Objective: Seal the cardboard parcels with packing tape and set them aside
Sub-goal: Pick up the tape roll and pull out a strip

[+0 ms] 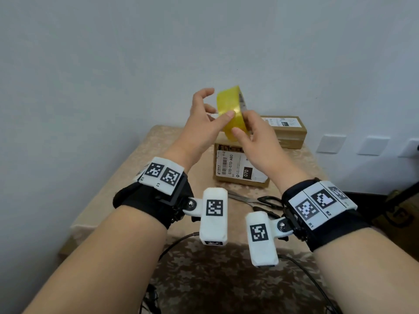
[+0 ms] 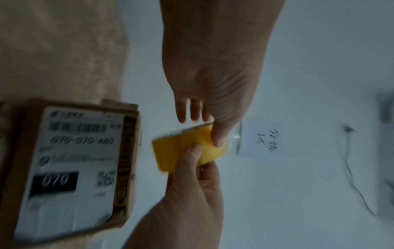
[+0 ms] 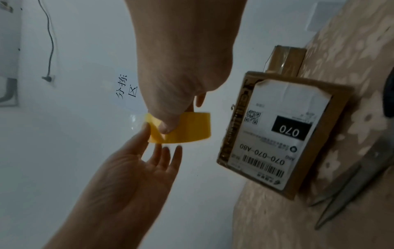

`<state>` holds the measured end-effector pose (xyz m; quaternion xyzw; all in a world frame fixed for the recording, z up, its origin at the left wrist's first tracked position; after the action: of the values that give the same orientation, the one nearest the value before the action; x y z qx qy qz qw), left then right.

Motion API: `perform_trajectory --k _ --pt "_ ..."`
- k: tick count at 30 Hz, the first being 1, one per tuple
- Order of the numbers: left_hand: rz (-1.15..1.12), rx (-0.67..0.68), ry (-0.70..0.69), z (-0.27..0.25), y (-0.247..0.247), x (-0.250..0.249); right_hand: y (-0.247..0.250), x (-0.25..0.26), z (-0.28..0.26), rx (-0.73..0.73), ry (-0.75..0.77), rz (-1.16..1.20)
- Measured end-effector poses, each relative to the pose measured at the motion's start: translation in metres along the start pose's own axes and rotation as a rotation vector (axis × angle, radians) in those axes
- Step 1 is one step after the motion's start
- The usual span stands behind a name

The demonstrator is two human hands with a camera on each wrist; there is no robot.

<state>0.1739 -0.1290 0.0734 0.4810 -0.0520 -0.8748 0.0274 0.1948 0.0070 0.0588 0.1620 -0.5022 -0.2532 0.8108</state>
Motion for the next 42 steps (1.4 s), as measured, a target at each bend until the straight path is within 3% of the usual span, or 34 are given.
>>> perform_trajectory --k 2,6,9,19,26,34,42 --pt "0.123 -0.034 -0.003 0.004 0.006 -0.002 0.006 -0.001 -0.001 0.011 0.029 -0.099" --pt "0.256 0.107 -0.151 0.012 0.011 -0.015 0.027 0.005 -0.001 0.057 0.015 -0.198" --pt "0.287 0.133 -0.188 0.019 0.005 -0.031 0.041 0.013 0.002 0.071 -0.038 -0.259" --pt "0.0 0.217 0.12 0.042 -0.004 -0.065 0.08 0.041 0.023 0.153 -0.042 -0.446" --pt "0.155 0.122 0.151 0.047 0.002 -0.064 0.092 0.055 0.039 0.009 -0.105 -0.337" --pt "0.207 0.003 0.311 0.044 0.009 -0.021 0.071 0.04 0.066 0.096 -0.299 -0.486" --pt "0.227 -0.031 0.488 0.06 0.024 0.009 0.038 0.044 0.111 0.188 -0.252 -0.642"
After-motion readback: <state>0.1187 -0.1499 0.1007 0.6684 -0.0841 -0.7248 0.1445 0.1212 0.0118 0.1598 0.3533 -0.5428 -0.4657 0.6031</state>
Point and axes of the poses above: each hand's wrist, its own z-axis towards the middle knuckle, its own y-axis out of the back of the hand, x = y × z, the point moved 2 cm from there along z, towards the middle knuckle, and after that the axes turned 8 degrees about -y, right-handed, at the moved point
